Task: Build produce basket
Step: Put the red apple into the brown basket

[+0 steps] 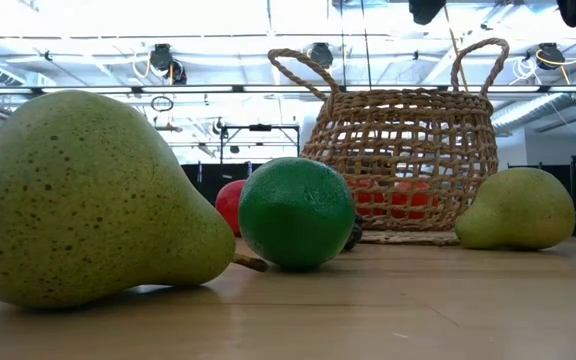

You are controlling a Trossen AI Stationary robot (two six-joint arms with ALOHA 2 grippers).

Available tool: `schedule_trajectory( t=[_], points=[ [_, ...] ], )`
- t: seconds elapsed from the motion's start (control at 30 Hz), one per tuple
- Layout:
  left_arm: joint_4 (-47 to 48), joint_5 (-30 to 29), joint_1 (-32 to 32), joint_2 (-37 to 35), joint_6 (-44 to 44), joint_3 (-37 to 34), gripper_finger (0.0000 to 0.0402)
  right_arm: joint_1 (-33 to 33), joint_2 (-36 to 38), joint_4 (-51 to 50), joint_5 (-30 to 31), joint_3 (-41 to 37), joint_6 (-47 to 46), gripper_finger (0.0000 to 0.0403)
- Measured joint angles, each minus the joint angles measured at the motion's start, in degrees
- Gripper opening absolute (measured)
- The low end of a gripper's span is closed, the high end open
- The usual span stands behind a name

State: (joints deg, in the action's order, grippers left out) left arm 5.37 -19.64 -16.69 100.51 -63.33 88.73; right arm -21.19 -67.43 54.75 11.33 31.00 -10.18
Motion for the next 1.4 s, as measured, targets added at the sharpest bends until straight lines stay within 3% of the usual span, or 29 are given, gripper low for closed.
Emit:
schedule_trajectory(
  t=[0.57, 0.77, 0.9, 1.17, 1.4],
  points=[
    [-3.7, 1.02, 0.39, 1.16, -2.17, 0.0, 0.0353, -0.13, 0.04, 1.69, -0.87, -0.02, 2.52, 0.0392],
    [-4.04, -3.11, 0.6, 1.54, -2.16, -0.02, 0.0394, -0.11, 0.04, 2.05, -1.07, 0.07, 2.34, 0.0391],
    [-4.33, -5.3, 0.2, 1.47, -2.12, -0.02, 0.0393, -0.13, 0.04, 2.62, -1.1, 0.11, 2.32, 0.0391],
    [-3.81, -15.15, -1.8, 0.99, -2.1, -0.02, 0.0399, -0.17, 0.04, 2.37, -1.05, 0.11, 1.63, 0.0391],
    [4.98, -22.41, -0.89, -1.24, 11.18, -0.02, 0.04, -0.21, 0.69, -0.08, -0.83, 0.11, 0.9, 0.0391]
  ],
)
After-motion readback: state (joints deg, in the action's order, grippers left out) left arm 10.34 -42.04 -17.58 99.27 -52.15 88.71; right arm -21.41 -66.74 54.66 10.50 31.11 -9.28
